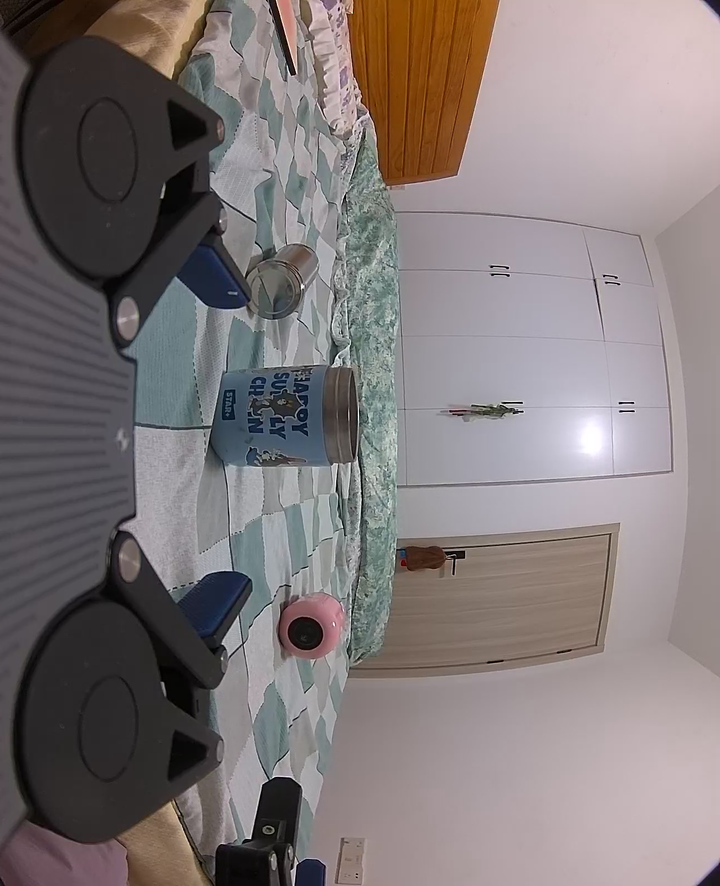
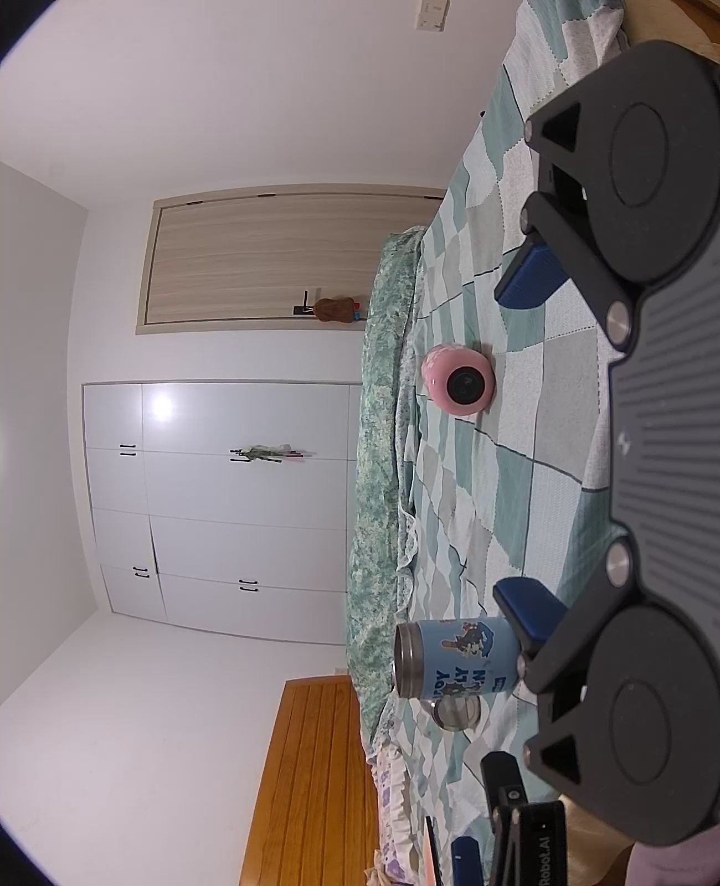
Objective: Flip cup upright
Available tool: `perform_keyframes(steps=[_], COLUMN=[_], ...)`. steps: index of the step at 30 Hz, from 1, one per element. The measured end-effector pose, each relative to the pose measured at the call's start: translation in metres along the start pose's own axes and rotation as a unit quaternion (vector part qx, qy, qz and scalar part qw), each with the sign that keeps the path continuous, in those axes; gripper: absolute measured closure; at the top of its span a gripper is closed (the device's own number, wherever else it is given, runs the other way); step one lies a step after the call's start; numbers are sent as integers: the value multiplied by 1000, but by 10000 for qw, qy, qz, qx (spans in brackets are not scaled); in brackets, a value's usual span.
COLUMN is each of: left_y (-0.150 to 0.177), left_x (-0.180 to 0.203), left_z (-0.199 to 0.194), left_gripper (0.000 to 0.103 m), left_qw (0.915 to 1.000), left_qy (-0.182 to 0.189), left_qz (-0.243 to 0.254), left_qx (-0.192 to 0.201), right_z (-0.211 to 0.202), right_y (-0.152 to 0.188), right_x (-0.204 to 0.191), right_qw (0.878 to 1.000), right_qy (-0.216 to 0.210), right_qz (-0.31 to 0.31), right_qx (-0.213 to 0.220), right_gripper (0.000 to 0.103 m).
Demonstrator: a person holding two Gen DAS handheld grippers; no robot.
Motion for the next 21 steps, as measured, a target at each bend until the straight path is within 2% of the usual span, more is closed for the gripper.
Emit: perform_keyframes(steps=[21], left_y=[-1], left_x=[2], left_z=[-1], left_gripper=[0], left_qw=[10000], left_qy=[-4], left_qz=[-26], left_qx=[20], right_z=[0], right_y=[0], right_x=[0], right_qw=[10000], right_qy=[1], right_qz=[-7], right_qx=[0], right_gripper=[0])
Point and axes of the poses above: each gripper's, at about its wrist camera, not at the fingertips, and z roughly the way its jaws point, x to its right, y to its underside, the point moved 2 cm from there along z, roughly the way its jaws point, and after that the axes turned 9 degrees about -x, right-handed, at the moved point
